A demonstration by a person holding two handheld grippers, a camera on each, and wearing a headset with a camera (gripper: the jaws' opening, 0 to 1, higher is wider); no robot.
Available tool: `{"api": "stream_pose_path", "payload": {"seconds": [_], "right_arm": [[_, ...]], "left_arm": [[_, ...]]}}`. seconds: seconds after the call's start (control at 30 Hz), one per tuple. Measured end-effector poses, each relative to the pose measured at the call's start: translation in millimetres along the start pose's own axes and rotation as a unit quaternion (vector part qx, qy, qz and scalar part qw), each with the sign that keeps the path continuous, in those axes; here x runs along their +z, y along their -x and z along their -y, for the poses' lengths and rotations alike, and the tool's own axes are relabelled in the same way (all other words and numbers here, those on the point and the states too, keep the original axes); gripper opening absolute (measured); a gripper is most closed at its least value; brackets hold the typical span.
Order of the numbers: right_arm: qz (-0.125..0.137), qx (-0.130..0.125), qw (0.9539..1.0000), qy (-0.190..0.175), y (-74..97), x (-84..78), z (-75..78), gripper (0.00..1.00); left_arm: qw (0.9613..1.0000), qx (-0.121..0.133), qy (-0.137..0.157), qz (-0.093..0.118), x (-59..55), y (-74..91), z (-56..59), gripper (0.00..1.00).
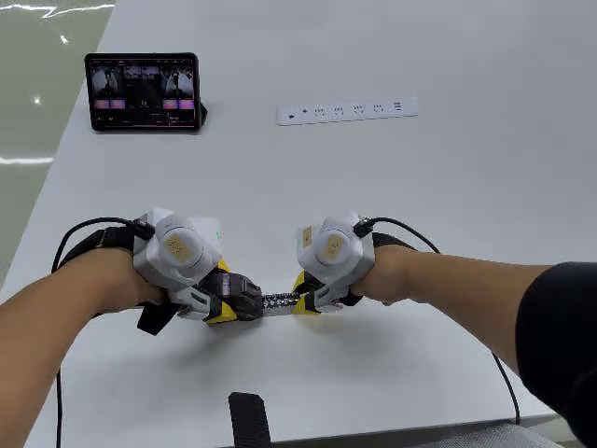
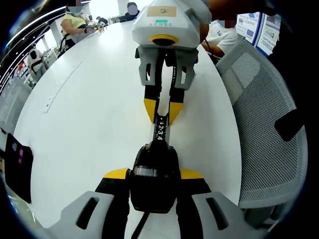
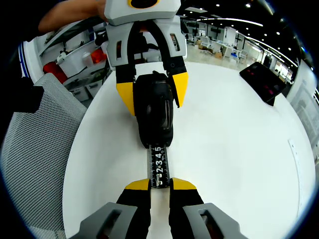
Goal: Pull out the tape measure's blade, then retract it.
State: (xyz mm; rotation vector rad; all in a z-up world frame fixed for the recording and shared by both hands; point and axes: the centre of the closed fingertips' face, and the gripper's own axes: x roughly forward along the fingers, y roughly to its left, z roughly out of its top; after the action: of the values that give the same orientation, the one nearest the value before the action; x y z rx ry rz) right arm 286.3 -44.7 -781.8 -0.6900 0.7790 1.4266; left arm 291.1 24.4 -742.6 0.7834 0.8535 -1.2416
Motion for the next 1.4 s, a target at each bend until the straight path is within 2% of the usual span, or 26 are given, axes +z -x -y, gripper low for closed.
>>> {"api": "stream_pose_path", "payload": {"seconds": [1.4], "right_arm": [[-0.005, -0.003, 0.9999, -0.012, 12.6, -16.4, 2.3, 0.09]], "left_arm": [[1.0, 0.004, -0.003, -0.002, -1.1, -0.7, -1.0, 0.3]]}}
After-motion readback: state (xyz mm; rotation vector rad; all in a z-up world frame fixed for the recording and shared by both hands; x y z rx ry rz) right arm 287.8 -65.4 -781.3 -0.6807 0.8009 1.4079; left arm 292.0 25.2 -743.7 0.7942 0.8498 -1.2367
